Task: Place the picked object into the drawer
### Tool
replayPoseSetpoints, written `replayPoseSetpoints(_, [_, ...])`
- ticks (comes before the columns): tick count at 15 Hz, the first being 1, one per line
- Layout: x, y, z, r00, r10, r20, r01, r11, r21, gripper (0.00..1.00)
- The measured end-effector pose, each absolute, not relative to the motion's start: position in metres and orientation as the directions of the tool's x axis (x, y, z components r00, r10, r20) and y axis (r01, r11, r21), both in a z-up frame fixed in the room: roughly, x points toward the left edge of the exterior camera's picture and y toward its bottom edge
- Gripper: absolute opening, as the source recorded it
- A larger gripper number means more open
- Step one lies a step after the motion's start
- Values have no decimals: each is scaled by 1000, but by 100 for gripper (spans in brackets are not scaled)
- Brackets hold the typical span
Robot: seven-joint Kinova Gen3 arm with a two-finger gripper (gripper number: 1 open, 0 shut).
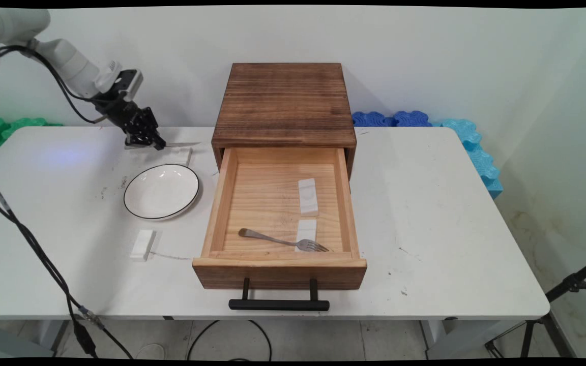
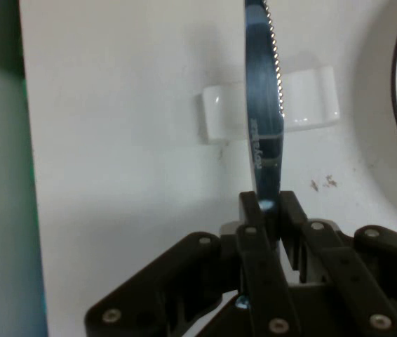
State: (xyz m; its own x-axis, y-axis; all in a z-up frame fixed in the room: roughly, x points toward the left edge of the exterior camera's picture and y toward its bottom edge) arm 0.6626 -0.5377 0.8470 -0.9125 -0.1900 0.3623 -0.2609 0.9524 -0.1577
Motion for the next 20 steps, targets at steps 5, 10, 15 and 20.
replayPoseSetpoints(5, [668, -527, 866, -918, -169, 359, -241, 956, -167, 0])
replayPoseSetpoints(10, [675, -511, 891, -923, -142, 359, -216, 961, -173, 0])
replayPoseSetpoints(15, [679, -490, 919, -924, -117, 364, -191, 966, -175, 0])
replayPoseSetpoints(20, [680, -469, 947, -922, -101, 373, -177, 969, -175, 0])
